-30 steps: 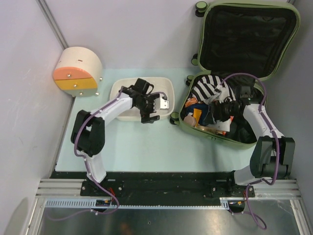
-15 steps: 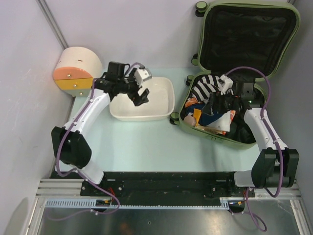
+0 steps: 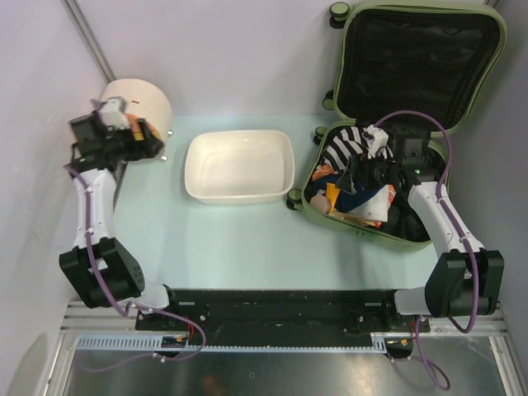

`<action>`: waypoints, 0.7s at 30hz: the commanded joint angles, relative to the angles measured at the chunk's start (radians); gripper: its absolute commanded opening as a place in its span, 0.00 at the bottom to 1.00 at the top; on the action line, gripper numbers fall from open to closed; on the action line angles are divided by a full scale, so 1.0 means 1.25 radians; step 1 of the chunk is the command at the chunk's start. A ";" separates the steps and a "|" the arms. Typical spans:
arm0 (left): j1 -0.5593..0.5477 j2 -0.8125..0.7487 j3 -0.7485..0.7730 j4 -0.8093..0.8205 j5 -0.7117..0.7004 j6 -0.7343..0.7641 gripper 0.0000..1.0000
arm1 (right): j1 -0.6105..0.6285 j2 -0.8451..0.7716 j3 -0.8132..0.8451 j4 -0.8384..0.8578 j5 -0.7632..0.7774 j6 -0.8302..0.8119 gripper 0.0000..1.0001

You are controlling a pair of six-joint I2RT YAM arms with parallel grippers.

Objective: Open, take out, and arrange the luggage

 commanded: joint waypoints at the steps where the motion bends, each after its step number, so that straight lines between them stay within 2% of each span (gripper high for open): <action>1: 0.153 0.031 0.015 0.024 0.040 -0.098 0.86 | 0.003 -0.005 0.014 0.002 0.007 -0.029 0.87; 3: 0.184 0.075 0.048 0.013 0.017 -0.049 0.76 | 0.002 -0.008 0.014 -0.004 0.007 -0.036 0.87; 6: 0.188 0.103 0.072 0.010 -0.062 0.050 0.72 | 0.001 -0.014 0.014 -0.007 0.011 -0.039 0.88; 11: 0.189 0.216 0.156 0.010 -0.118 0.093 0.66 | -0.006 -0.026 0.014 -0.018 0.011 -0.042 0.88; 15: 0.189 0.320 0.246 0.015 -0.115 0.088 0.54 | -0.017 -0.036 0.013 -0.030 0.018 -0.047 0.88; 21: 0.177 0.425 0.351 0.015 -0.052 0.081 0.54 | -0.031 -0.048 0.012 -0.046 0.027 -0.052 0.88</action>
